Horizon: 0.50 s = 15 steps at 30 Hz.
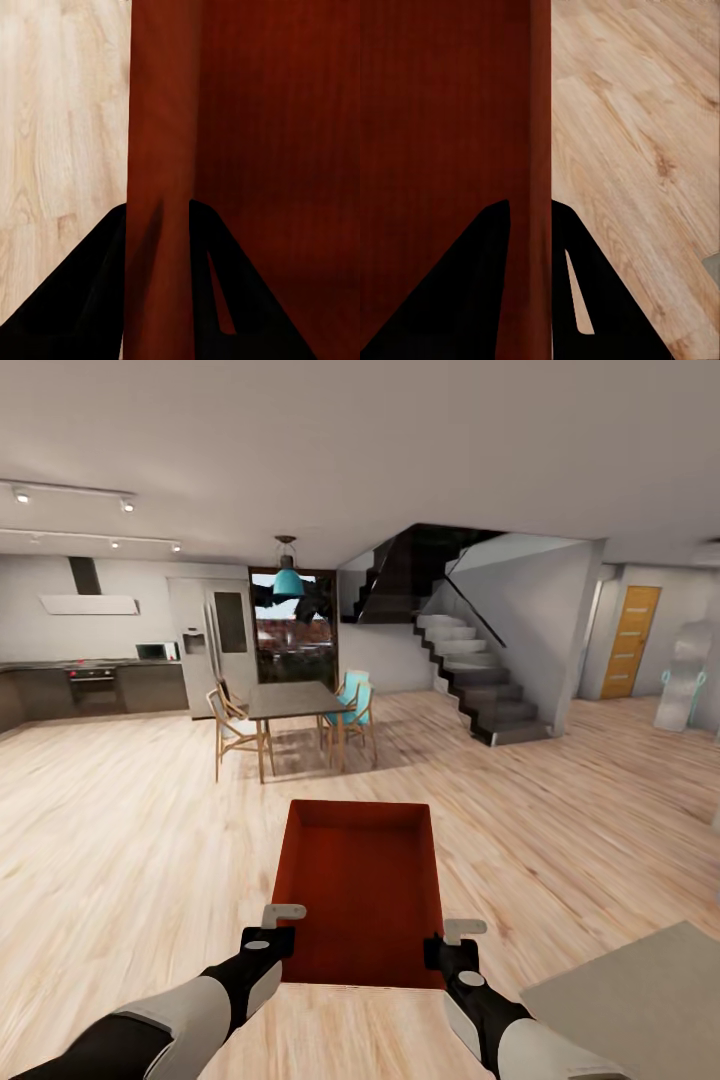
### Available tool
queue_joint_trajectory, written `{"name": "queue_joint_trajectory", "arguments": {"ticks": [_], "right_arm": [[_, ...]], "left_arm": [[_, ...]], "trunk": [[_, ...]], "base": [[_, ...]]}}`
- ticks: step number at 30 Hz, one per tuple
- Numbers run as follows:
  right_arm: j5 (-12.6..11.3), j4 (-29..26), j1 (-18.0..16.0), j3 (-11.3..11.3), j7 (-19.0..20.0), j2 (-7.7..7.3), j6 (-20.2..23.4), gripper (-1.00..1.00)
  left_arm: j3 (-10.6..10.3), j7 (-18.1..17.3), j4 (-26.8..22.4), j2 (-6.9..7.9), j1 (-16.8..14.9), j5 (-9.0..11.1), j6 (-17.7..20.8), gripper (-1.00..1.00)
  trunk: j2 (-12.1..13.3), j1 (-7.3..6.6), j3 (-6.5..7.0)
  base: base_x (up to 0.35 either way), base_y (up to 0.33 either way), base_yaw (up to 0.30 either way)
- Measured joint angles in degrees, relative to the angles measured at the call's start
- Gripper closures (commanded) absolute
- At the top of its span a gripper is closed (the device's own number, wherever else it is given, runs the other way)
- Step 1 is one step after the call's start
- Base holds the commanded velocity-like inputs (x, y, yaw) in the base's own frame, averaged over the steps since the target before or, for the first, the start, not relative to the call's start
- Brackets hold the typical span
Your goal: Move the two storage containers from the living room to the garage. In the garage, place one container on the floor and stack the other container on top of it (either order is fine).
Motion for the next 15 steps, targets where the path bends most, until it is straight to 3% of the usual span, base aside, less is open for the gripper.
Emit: {"name": "queue_joint_trajectory", "arguments": {"ticks": [15], "right_arm": [[0.0, -0.1, 0.0, 0.1, 0.0, 0.01, 0.1, 1.0]], "left_arm": [[0.0, 0.0, 0.0, 0.01, 0.0, 0.0, 0.0, 1.0]], "trunk": [[0.0, 0.0, 0.0]], "base": [[0.321, 0.116, -0.013]]}}
